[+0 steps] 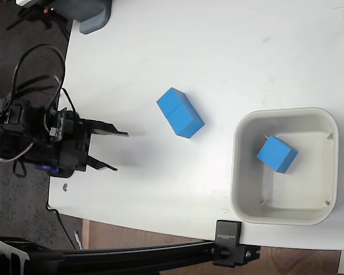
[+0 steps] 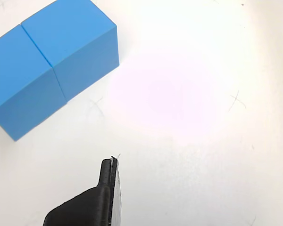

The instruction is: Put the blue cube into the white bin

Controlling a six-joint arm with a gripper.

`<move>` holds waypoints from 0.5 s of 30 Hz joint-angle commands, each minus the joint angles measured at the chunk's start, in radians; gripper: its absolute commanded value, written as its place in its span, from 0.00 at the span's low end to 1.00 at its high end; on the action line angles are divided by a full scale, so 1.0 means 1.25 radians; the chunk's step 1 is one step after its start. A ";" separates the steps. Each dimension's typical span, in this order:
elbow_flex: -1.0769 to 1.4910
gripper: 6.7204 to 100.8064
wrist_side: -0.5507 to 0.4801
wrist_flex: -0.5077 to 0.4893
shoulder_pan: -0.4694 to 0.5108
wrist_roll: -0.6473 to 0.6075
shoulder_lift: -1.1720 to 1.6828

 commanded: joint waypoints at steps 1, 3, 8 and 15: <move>-0.028 0.99 0.043 -0.005 -0.027 0.012 0.018; -0.047 0.99 0.087 0.002 -0.054 0.027 0.018; -0.189 0.99 0.151 0.045 -0.088 0.032 -0.091; -0.471 0.99 0.277 -0.032 -0.124 0.129 -0.481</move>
